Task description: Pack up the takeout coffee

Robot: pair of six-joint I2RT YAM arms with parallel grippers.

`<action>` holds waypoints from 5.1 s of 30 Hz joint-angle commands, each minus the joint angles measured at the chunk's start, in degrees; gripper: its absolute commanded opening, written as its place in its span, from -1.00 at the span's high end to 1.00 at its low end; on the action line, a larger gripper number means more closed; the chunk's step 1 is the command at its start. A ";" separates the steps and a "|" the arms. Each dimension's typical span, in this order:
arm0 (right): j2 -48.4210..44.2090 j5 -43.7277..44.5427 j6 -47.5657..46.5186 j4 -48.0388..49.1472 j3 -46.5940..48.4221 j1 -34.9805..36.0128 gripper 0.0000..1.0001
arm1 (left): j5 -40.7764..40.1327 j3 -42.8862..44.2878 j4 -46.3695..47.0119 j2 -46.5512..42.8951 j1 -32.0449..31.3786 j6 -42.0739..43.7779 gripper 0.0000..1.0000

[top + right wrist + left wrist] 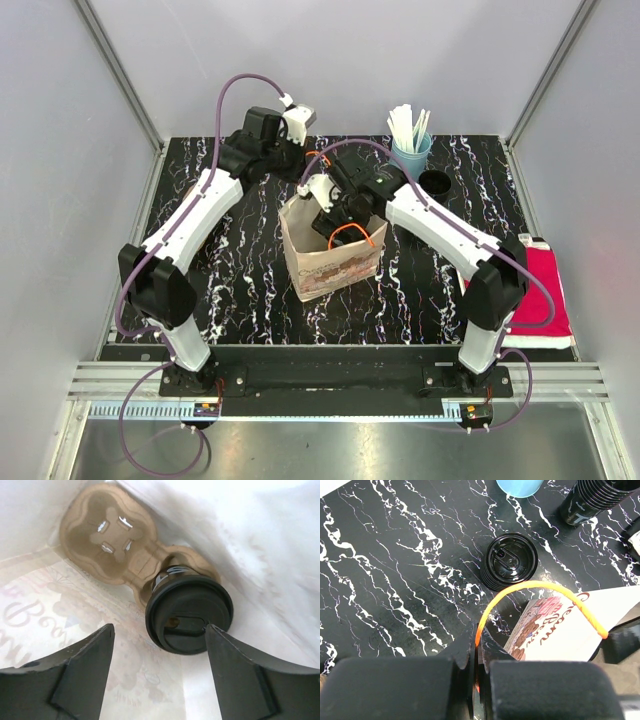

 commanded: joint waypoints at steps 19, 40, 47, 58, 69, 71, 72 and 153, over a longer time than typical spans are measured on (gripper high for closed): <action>-11.33 -11.01 -2.11 -6.05 11.30 0.39 -0.99 | 1.56 0.93 2.28 -1.90 -0.39 0.50 0.67; -18.53 9.69 -1.67 1.06 16.66 -0.05 -0.99 | 4.80 -0.65 2.63 -5.24 -0.65 2.34 -0.64; -18.98 20.88 -0.18 12.03 14.73 -7.24 -0.99 | 9.20 -1.09 2.99 -7.17 -1.09 4.01 -0.98; -9.85 21.24 2.55 26.54 10.34 -28.87 -0.68 | 13.24 -0.74 1.67 -9.20 -1.53 7.09 -0.86; 4.31 14.13 7.03 35.78 12.97 -38.72 -0.19 | 13.42 4.00 -1.32 -5.86 -2.76 9.29 0.01; 6.59 13.24 7.03 36.40 13.76 -38.81 -0.19 | 13.33 4.97 -1.85 -4.90 -2.94 9.55 0.16; 7.21 12.28 7.29 36.75 14.02 -38.81 -0.19 | 13.33 5.93 -2.37 -4.46 -3.11 9.73 0.20; 29.80 2.87 14.06 39.65 33.62 -38.90 0.33 | 11.93 3.22 -8.53 -20.80 -5.49 14.91 -0.98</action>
